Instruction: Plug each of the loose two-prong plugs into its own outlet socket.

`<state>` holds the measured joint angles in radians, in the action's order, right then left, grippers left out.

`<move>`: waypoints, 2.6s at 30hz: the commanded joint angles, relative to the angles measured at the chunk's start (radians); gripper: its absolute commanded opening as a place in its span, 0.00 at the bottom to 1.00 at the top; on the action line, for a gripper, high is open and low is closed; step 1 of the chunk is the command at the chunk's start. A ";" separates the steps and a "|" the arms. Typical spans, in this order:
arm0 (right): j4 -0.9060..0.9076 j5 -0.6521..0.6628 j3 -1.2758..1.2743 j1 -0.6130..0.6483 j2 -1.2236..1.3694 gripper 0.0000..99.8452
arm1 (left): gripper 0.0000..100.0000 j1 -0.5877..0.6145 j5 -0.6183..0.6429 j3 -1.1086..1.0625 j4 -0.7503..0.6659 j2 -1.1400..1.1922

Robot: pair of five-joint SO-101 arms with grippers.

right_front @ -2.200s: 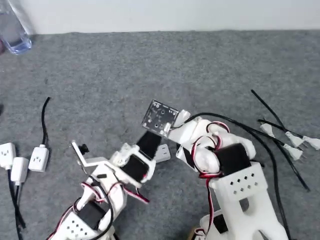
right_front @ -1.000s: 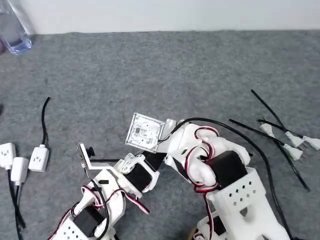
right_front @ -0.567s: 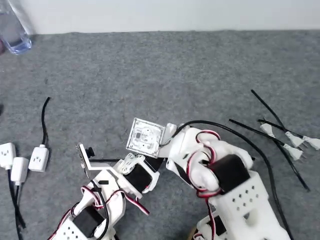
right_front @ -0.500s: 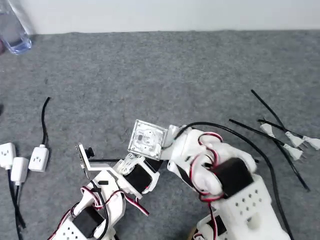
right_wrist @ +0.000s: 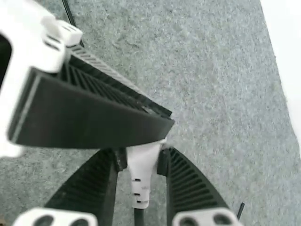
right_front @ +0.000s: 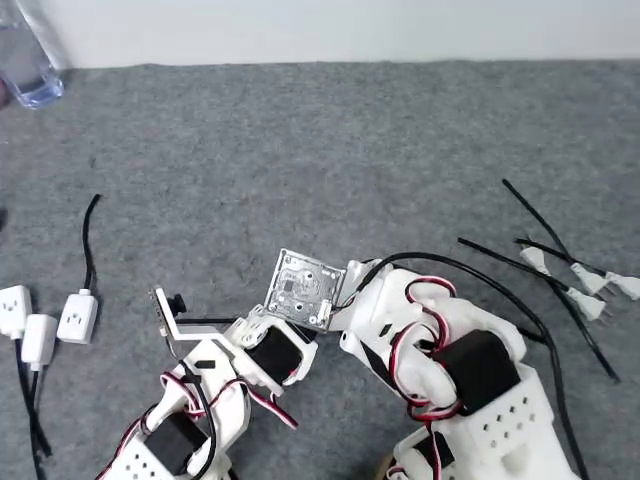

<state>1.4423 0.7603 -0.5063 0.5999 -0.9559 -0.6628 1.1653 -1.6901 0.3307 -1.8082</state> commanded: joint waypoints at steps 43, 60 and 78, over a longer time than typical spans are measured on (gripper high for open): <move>0.007 -0.020 0.121 0.016 -0.114 0.01 | 0.02 0.000 0.002 0.008 0.017 -0.006; 0.079 -0.008 0.215 -0.136 0.088 0.01 | 0.02 0.430 -0.003 0.008 0.038 -0.003; 0.222 0.305 0.474 -0.170 0.565 0.01 | 0.02 0.939 -1.152 0.007 0.720 -0.008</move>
<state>1.6602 0.9966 -0.0859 0.4404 -0.4373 0.2179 0.2248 -1.6932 0.9966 -1.8082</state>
